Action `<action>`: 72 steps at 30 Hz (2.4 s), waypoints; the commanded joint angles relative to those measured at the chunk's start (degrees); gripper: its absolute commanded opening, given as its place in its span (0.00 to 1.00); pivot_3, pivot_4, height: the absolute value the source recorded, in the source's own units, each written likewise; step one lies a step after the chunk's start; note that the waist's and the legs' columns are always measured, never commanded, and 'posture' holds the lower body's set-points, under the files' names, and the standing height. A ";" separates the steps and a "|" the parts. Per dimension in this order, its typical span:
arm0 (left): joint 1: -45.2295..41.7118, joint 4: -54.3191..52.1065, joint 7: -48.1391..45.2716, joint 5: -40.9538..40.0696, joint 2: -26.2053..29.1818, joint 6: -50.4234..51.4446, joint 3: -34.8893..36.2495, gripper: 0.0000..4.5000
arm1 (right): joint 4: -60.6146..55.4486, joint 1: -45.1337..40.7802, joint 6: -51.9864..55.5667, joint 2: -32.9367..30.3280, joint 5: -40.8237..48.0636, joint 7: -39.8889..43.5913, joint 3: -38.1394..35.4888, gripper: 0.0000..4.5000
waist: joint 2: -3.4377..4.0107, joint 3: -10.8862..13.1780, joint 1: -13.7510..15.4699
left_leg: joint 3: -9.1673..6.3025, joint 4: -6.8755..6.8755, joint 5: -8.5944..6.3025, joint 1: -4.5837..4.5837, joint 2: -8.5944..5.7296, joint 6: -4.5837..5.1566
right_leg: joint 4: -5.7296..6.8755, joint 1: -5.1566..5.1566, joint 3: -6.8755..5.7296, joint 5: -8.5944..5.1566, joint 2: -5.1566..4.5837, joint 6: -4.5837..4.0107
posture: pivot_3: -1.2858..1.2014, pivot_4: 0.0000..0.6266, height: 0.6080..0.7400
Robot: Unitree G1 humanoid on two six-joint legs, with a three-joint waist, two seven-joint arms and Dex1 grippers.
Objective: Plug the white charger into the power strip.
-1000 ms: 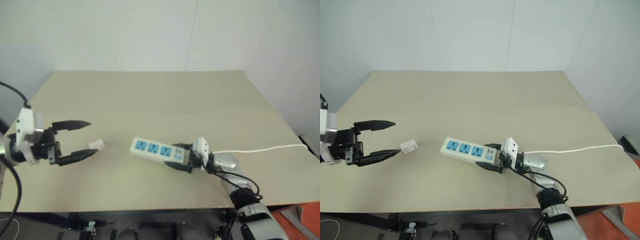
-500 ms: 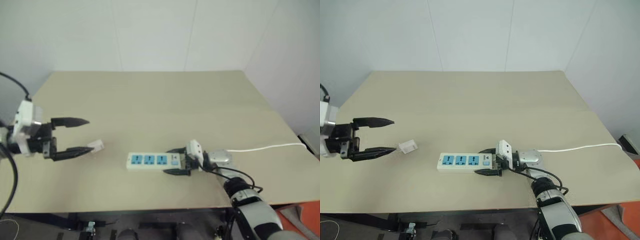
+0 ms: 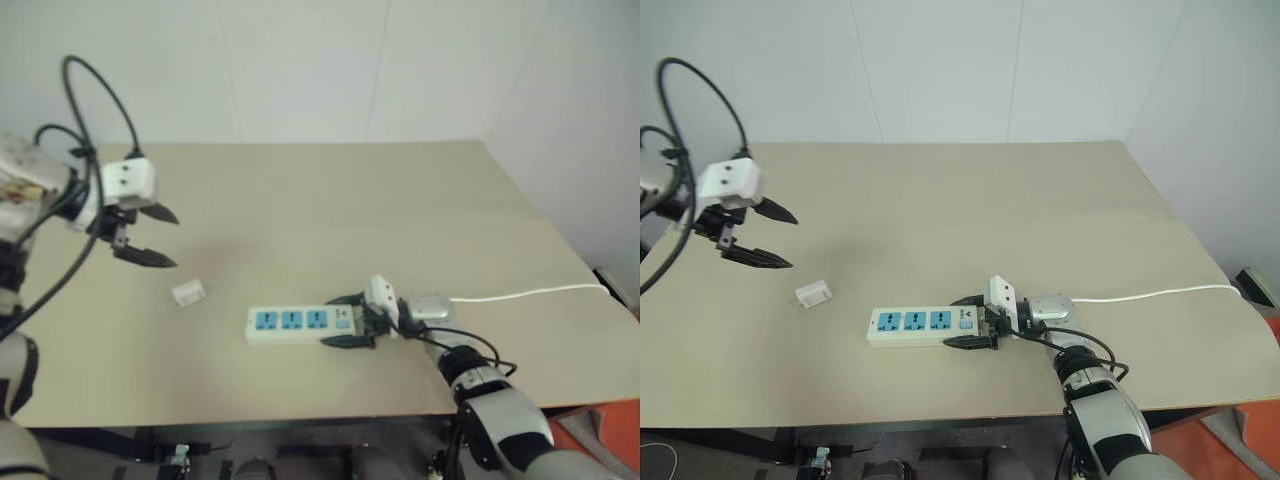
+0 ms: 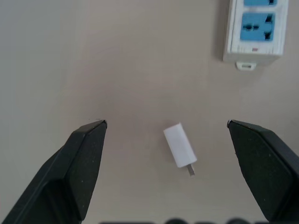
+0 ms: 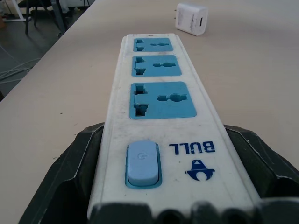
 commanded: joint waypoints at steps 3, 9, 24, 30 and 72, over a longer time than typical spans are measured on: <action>-6.67 7.51 -0.20 7.56 -4.78 3.60 -7.20 1.00 | -0.30 0.10 0.74 0.90 -1.22 -0.64 0.35 0.76 | 0.00 0.00 -0.21 | -0.02 0.01 0.00 -0.03 0.00 0.00 | 0.03 -0.02 -0.01 -0.01 0.00 0.00 | 0.52 0.24 1.00; -11.83 17.64 -0.20 14.85 -14.09 11.64 -8.95 1.00 | -0.68 0.36 0.86 1.17 -1.29 -1.50 0.03 0.76 | -0.01 0.00 -0.53 | -0.04 0.04 0.00 -0.06 0.00 0.00 | 0.04 -0.03 -0.02 -0.01 0.01 0.01 | 0.52 0.24 1.00; -9.87 24.10 0.07 28.09 -21.66 12.13 -10.17 1.00 | -2.18 1.93 1.15 1.08 -1.47 -2.29 0.01 0.76 | -0.02 0.01 -1.04 | -0.08 0.04 0.00 -0.09 -0.01 0.01 | 0.11 -0.04 -0.02 -0.03 0.00 0.04 | 0.52 0.24 1.00; -7.31 23.90 1.74 30.39 -23.34 12.85 -8.83 1.00 | -2.78 2.20 1.51 0.88 -1.49 -2.63 -0.02 0.76 | -0.02 0.01 -1.06 | -0.07 0.03 0.00 -0.08 -0.02 0.01 | 0.09 -0.03 -0.01 -0.03 0.00 0.04 | 0.52 0.24 1.00; -5.19 17.87 15.97 8.42 -26.51 -0.05 25.63 0.23 | -6.25 4.01 3.23 0.94 -1.43 -4.17 0.45 0.76 | -0.04 0.00 -1.00 | -0.15 0.06 0.00 -0.10 -0.04 0.00 | 0.12 0.01 -0.03 0.11 -0.03 -0.18 | 0.52 0.24 1.00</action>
